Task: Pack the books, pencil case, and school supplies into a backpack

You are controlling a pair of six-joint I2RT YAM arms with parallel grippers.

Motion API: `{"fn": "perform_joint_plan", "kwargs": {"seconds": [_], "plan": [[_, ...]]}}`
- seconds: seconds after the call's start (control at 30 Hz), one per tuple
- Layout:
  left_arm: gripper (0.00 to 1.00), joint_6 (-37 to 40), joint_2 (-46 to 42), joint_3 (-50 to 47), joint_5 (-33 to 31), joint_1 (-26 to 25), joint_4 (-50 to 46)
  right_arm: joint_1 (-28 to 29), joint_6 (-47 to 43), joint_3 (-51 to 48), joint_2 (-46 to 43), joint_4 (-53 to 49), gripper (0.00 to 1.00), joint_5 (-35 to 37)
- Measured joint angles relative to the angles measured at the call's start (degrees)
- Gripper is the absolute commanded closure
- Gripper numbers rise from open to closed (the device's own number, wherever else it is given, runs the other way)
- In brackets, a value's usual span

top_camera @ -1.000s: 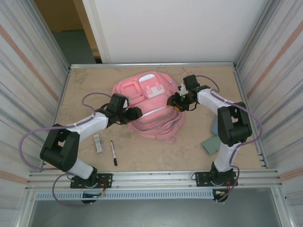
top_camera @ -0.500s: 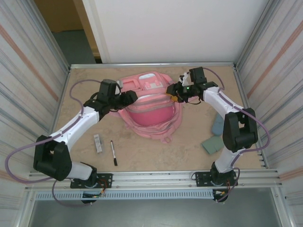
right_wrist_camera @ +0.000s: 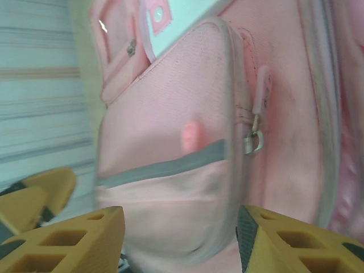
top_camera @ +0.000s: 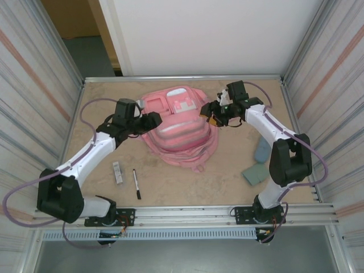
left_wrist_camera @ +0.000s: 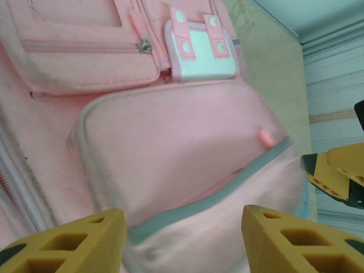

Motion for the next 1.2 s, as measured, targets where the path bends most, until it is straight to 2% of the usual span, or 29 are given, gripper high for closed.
{"fn": "perform_joint_plan", "kwargs": {"seconds": [0.17,0.33,0.43,0.5,0.6,0.7,0.83,0.87,0.9,0.97,1.0,1.2], "plan": [[0.42,3.74,-7.85,-2.43,-2.49,1.05,-7.76,0.02,-4.02,-0.48,-5.51,-11.32,0.41,9.97],[0.42,5.9,-16.41,-5.95,-5.22,1.25,-15.98,-2.1,-3.06,-6.82,-13.11,-17.84,0.37,22.56],[0.42,5.68,-19.93,-8.76,-4.44,1.25,-17.59,-8.74,0.37,-13.2,-17.11,-20.57,0.34,29.0],[0.43,4.52,-22.73,-11.67,-3.02,1.25,-17.27,-14.51,2.49,-18.29,-19.87,-21.4,0.29,31.58],[0.43,3.34,-26.18,-14.69,-1.55,0.76,-17.05,-22.21,4.13,-25.03,-24.7,-23.76,0.27,33.51],[0.43,3.26,-27.52,-15.06,-1.6,-1.55,-16.24,-26.47,3.96,-28.26,-27.34,-25.07,0.28,33.44],[0.43,3.54,-26.91,-15.04,-2.58,-5.22,-14.71,-28.55,0.35,-29.97,-26.49,-23.89,0.27,33.22],[0.43,3.74,-26.45,-14.99,-2.64,-5.68,-14.6,-28.59,-0.52,-29.99,-26.05,-23.45,0.24,33.16],[0.43,4.0,-25.86,-14.88,-2.82,-6.12,-14.6,-28.72,-1.68,-29.92,-25.49,-22.75,0.17,33.09],[0.43,4.22,-24.55,-14.67,-3.04,-6.8,-14.45,-28.68,-3.28,-28.7,-23.39,-22.12,0.14,33.97],[0.43,4.22,-24.02,-14.6,-3.04,-7.04,-14.23,-28.5,-3.91,-27.61,-21.9,-21.73,0.08,34.84],[0.42,5.25,-21.38,-12.2,-3.04,-8.26,-13.4,-28.26,-9.07,-22.64,-12.52,-14.88,0.09,38.18]]}}
